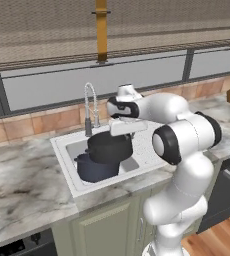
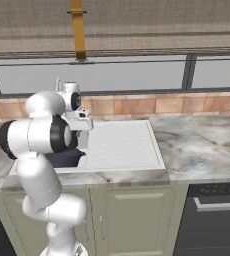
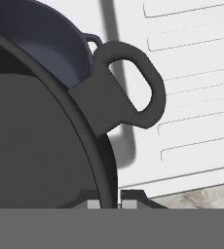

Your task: Pick the pot and pot and place them in the sink. Then turn on the water.

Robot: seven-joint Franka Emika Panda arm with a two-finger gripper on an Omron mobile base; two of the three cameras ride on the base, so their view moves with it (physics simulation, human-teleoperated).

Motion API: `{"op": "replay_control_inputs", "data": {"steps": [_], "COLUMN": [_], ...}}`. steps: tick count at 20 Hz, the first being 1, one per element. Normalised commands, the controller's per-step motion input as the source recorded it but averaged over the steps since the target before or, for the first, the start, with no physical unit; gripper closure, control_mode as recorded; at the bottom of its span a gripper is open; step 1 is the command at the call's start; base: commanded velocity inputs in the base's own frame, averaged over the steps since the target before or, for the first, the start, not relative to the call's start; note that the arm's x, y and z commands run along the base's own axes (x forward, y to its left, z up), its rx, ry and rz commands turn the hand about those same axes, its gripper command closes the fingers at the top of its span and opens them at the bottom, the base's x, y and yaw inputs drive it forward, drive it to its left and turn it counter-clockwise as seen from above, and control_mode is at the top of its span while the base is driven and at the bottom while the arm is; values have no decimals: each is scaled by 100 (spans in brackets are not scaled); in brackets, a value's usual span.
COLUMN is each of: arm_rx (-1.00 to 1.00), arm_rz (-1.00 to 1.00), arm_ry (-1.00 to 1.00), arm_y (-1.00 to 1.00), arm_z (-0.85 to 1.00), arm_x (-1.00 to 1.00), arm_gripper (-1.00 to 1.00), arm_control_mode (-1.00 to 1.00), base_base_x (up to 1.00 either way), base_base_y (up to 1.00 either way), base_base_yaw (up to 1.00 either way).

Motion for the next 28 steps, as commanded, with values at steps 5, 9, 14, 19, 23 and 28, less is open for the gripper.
{"op": "replay_control_inputs", "data": {"steps": [5,9,14,19,23,28], "arm_rx": [-6,-4,-2,0,-1,0], "arm_rz": [-3,-3,-3,0,-2,-5], "arm_ry": [0,0,0,0,0,0], "arm_y": [0,0,0,0,9,13], "arm_z": [-9,-7,-15,-12,-19,-13], "arm_x": [15,21,10,0,14,20], "arm_gripper": [100,100,100,100,100,100], "arm_control_mode": [-100,-100,-100,-100,-100,-100], "base_base_x": [0,0,0,0,0,0], "base_base_y": [0,0,0,0,0,0], "base_base_yaw": [0,0,0,0,0,0]}}
